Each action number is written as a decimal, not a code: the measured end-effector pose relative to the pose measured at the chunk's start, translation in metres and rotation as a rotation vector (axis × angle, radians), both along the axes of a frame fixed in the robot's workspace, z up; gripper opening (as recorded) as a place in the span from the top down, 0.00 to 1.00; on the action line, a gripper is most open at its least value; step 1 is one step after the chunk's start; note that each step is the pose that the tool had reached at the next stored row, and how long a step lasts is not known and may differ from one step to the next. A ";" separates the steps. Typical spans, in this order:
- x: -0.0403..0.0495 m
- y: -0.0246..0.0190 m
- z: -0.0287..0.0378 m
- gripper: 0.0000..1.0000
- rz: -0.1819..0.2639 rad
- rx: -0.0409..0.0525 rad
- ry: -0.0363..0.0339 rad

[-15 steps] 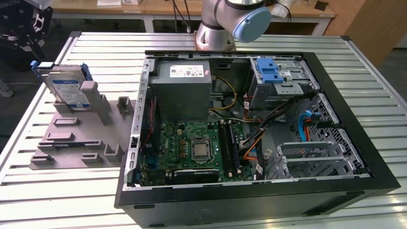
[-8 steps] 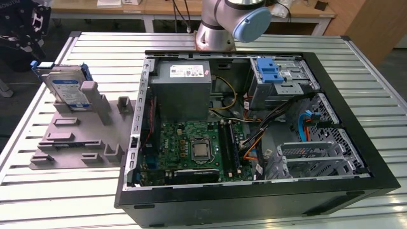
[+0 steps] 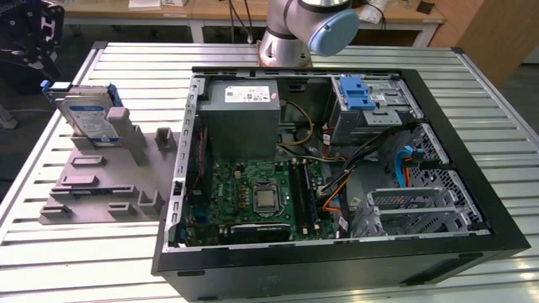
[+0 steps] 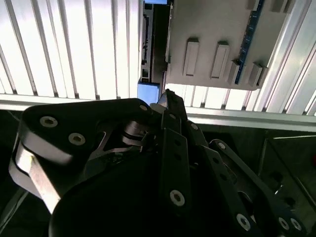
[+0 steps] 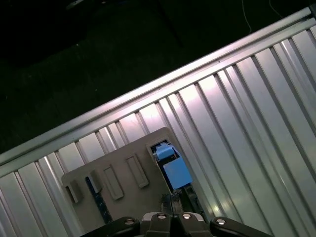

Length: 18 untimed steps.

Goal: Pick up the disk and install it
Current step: 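Pick up the disk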

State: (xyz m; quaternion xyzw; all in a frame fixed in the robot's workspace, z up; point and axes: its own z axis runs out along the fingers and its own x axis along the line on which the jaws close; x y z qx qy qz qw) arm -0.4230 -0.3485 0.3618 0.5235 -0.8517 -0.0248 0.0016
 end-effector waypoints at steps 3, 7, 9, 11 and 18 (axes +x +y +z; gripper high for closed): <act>0.0000 0.0000 0.0000 0.89 0.002 -0.0001 0.0000; 0.0000 0.0000 0.0000 0.89 0.002 0.0000 0.0000; 0.0000 0.0000 0.0000 0.89 0.004 0.0000 0.0000; 0.0000 0.0000 -0.0001 0.89 0.024 0.0000 -0.0001; 0.0000 0.0000 -0.0004 0.89 0.152 0.0000 0.0000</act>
